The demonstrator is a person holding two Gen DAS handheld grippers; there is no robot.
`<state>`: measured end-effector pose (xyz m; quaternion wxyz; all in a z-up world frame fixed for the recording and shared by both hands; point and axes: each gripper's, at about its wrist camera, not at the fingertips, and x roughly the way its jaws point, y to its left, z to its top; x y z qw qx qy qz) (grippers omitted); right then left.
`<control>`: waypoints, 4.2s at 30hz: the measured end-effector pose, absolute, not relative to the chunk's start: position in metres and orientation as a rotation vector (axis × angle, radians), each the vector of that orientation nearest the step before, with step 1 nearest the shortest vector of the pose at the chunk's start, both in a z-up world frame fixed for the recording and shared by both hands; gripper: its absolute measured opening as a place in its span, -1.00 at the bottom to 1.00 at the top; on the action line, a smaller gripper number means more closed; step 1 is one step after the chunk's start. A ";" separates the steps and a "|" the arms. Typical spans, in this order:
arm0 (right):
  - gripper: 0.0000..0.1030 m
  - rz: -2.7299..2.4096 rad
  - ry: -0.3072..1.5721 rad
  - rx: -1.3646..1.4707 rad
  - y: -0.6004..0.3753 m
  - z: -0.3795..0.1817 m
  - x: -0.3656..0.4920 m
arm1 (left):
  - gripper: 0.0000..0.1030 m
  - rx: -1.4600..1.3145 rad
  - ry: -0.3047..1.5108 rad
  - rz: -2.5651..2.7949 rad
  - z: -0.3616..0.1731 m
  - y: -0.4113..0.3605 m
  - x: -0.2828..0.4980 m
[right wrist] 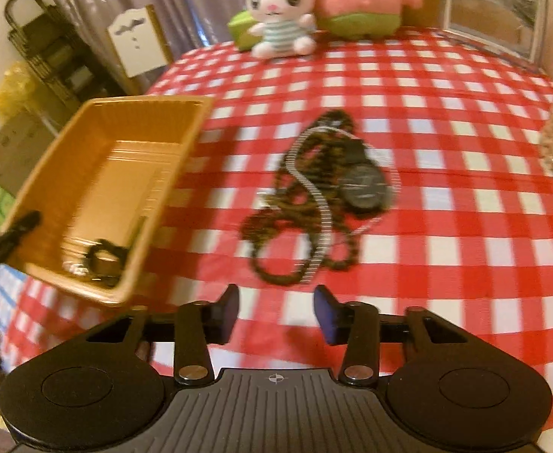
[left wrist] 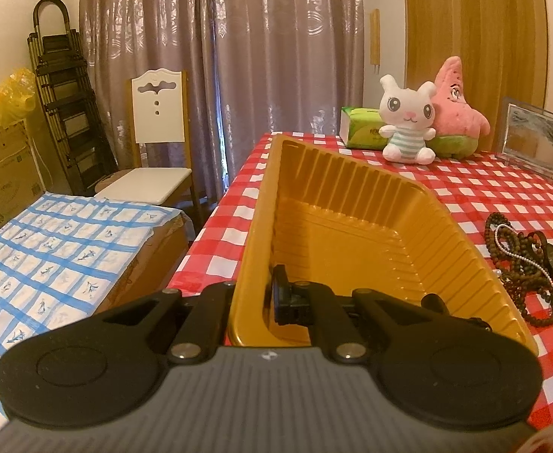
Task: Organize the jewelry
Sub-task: 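Grasp the white bead strand in the necklace pile with the right gripper, then lift the white bead strand up from the table with the right gripper, then carry the white bead strand into the orange tray and open the right gripper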
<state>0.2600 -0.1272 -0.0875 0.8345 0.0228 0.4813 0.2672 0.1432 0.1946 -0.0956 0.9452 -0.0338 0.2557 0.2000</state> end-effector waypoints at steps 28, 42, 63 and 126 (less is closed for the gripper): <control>-0.71 0.596 0.983 -0.002 -0.113 -0.119 0.327 | -0.87 -0.061 0.529 0.435 -0.096 0.191 0.143; -0.87 0.607 0.939 -0.246 -0.090 -0.118 0.315 | -0.87 -0.062 0.530 0.436 -0.096 0.191 0.142; -0.96 0.394 0.716 -0.043 -0.150 -0.038 0.348 | -0.88 -0.057 0.530 0.430 -0.098 0.190 0.144; -0.94 0.977 0.716 0.063 0.038 0.053 0.251 | -0.94 -0.102 0.511 0.334 -0.094 0.202 0.140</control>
